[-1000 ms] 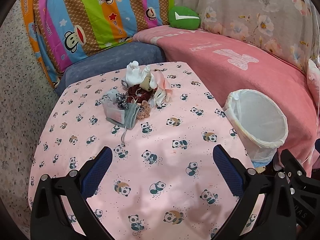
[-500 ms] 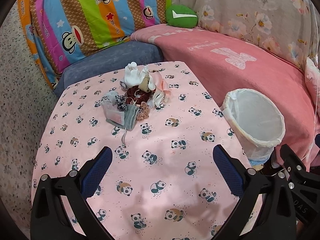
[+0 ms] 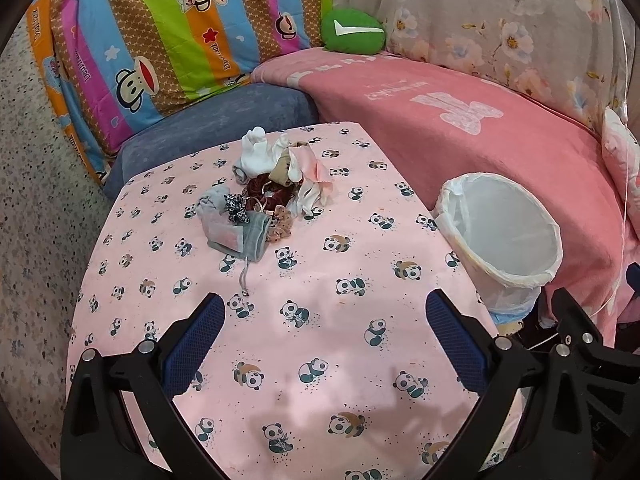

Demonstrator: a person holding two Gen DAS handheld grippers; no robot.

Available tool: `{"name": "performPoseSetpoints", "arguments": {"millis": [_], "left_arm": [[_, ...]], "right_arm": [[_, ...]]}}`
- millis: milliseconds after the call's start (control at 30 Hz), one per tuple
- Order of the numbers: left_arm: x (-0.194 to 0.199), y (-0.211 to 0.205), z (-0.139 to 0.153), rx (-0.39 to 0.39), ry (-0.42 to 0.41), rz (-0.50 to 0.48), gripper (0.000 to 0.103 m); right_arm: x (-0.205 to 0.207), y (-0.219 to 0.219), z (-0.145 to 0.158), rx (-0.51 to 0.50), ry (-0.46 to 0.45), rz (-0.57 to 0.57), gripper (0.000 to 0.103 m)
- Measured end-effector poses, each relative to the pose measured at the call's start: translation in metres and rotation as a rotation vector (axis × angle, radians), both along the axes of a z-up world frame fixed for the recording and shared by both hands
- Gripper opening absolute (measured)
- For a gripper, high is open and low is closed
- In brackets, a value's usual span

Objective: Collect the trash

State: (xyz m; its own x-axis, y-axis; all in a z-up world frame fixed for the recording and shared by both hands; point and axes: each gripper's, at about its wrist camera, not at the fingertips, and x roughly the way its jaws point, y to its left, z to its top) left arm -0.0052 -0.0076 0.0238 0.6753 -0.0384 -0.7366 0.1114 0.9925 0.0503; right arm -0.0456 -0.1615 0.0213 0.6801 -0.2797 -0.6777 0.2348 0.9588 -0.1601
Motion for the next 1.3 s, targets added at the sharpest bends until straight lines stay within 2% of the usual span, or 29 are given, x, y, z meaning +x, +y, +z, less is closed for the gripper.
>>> {"name": "performPoseSetpoints", "arguments": {"millis": [1300], "left_arm": [[0.014, 0.002, 0.004, -0.01, 0.016, -0.005, 0.096]], "right_arm": [[0.014, 0.005, 0.004, -0.032, 0.01, -0.013, 0.098]]}}
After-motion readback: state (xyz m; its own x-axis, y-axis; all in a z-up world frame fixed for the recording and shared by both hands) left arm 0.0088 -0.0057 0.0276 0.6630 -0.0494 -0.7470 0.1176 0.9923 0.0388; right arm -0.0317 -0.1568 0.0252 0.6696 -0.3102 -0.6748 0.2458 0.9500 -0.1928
